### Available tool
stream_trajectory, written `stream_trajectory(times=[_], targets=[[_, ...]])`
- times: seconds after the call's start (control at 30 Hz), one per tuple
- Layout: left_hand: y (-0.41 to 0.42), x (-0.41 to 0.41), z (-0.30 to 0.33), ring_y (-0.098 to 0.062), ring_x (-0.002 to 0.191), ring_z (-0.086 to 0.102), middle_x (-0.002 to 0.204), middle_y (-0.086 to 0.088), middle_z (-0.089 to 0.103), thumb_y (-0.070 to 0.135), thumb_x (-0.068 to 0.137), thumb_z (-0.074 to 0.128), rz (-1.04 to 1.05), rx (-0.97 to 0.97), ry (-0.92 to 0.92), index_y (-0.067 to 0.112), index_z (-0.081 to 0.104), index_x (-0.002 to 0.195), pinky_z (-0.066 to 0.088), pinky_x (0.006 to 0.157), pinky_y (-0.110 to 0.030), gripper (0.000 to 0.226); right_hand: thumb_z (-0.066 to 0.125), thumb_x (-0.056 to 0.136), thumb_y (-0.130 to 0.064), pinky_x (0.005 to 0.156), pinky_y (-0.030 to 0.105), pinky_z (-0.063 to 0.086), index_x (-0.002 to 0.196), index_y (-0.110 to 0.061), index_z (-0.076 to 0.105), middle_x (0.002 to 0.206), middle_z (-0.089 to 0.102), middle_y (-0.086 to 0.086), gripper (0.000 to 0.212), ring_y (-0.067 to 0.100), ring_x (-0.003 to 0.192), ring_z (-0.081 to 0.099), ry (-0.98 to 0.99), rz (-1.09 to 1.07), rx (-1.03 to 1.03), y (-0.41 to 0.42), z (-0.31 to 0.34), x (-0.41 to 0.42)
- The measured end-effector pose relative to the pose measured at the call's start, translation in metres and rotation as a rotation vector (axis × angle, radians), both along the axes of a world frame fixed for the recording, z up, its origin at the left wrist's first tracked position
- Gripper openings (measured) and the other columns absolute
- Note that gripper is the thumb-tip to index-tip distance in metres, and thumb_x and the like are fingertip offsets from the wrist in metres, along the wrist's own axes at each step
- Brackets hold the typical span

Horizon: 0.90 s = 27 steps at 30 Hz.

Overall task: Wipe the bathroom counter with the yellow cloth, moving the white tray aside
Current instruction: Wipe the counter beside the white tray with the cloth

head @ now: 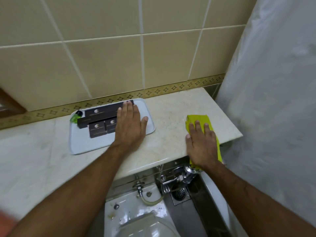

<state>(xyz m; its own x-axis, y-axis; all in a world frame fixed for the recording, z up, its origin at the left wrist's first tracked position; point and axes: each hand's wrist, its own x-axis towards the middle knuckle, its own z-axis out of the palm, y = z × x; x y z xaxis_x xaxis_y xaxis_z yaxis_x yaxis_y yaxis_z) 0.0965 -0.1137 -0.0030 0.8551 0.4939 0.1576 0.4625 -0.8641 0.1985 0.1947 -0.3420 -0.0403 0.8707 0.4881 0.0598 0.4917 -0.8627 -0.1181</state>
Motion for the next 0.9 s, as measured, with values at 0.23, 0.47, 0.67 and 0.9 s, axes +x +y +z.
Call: stream_trajectory(times=[0.23, 0.47, 0.67, 0.9], targets=[[0.059, -0.191, 0.028, -0.044, 0.141, 0.024, 0.148, -0.033, 0.032, 0.043, 0.096, 0.036, 0.488, -0.044, 0.057, -0.008, 0.038, 0.135, 0.023, 0.116, -0.057, 0.064, 0.031, 0.093, -0.041, 0.112, 0.055, 0.027, 0.143, -0.012, 0.047, 0.154, 0.041, 0.014, 0.060, 0.042, 0.141, 0.032, 0.042, 0.031, 0.095, 0.059, 0.000, -0.101], [0.074, -0.341, 0.006, -0.047, 0.094, 0.052, 0.101, -0.034, 0.055, 0.028, 0.092, 0.041, 0.817, -0.139, 0.018, -0.006, 0.047, 0.101, 0.047, 0.083, -0.055, 0.035, 0.032, 0.094, -0.043, 0.115, 0.056, 0.023, 0.146, -0.013, 0.042, 0.157, 0.036, 0.011, 0.061, 0.039, 0.145, 0.026, 0.137, 0.233, 0.157, 0.153, 0.007, -0.233], [0.076, -0.355, -0.029, -0.051, 0.129, 0.043, 0.134, -0.040, 0.047, 0.032, 0.094, 0.027, 0.696, -0.078, 0.086, -0.016, 0.049, 0.128, 0.030, 0.111, -0.058, 0.064, 0.008, 0.089, -0.055, 0.120, 0.051, -0.001, 0.153, -0.017, 0.029, 0.164, 0.015, 0.006, 0.078, 0.034, 0.151, 0.001, 0.391, 0.393, 0.190, 0.251, 0.016, -0.326], [0.080, -0.356, -0.036, -0.043, 0.140, 0.035, 0.146, -0.032, 0.040, 0.035, 0.094, 0.026, 0.670, -0.075, 0.060, -0.014, 0.042, 0.137, 0.023, 0.117, -0.053, 0.067, 0.009, 0.106, -0.032, 0.120, 0.048, -0.009, 0.155, -0.023, 0.019, 0.166, 0.009, -0.001, 0.051, 0.026, 0.150, -0.014, 0.748, 0.712, 0.065, 0.317, 0.032, -0.325]])
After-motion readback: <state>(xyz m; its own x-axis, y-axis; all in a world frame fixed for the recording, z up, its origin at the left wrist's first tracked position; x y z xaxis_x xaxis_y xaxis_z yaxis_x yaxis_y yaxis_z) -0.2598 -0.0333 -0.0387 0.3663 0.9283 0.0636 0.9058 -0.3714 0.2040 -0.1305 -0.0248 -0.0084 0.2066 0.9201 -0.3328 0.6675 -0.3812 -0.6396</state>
